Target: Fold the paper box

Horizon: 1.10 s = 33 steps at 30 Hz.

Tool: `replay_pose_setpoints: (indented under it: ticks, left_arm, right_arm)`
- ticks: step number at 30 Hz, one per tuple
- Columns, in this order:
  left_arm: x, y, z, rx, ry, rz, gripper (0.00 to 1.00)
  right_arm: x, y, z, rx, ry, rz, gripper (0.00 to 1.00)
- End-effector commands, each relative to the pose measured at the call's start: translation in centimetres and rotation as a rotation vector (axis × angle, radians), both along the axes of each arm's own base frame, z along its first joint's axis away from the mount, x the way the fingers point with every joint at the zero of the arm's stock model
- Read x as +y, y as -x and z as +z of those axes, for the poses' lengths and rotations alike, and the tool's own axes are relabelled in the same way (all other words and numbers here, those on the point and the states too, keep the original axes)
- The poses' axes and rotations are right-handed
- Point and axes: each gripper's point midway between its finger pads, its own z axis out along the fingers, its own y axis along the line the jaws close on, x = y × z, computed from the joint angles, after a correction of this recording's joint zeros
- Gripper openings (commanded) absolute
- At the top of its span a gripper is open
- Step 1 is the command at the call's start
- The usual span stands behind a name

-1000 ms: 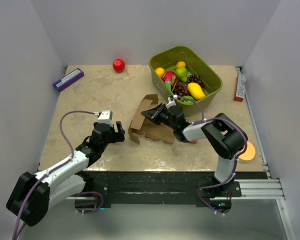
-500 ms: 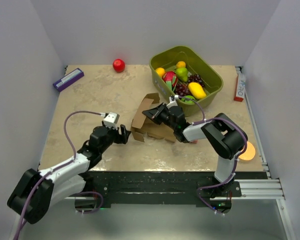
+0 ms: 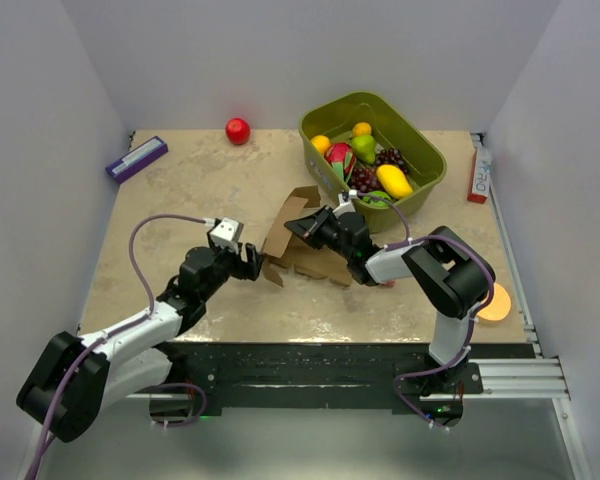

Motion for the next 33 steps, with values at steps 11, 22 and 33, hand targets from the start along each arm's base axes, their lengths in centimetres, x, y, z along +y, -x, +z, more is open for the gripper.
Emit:
replay_pose_setpoints:
  ticks: [11, 22, 33]
  left_arm:
    - [-2.0, -3.5, 1.7, -0.079, -0.144, 0.036, 0.76]
    - [-2.9, -4.8, 1.0, -0.090, -0.216, 0.073, 0.76]
    - [-4.1, -4.9, 1.1, -0.116, -0.150, 0.138, 0.76]
  right_arm:
    - [-1.4, -0.4, -2.3, 0.009, 0.080, -0.046, 0.00]
    - [-1.5, -0.3, -1.9, 0.004, 0.069, -0.049, 0.00]
    - [-1.7, -0.3, -1.5, 0.003, 0.059, -0.058, 0.00]
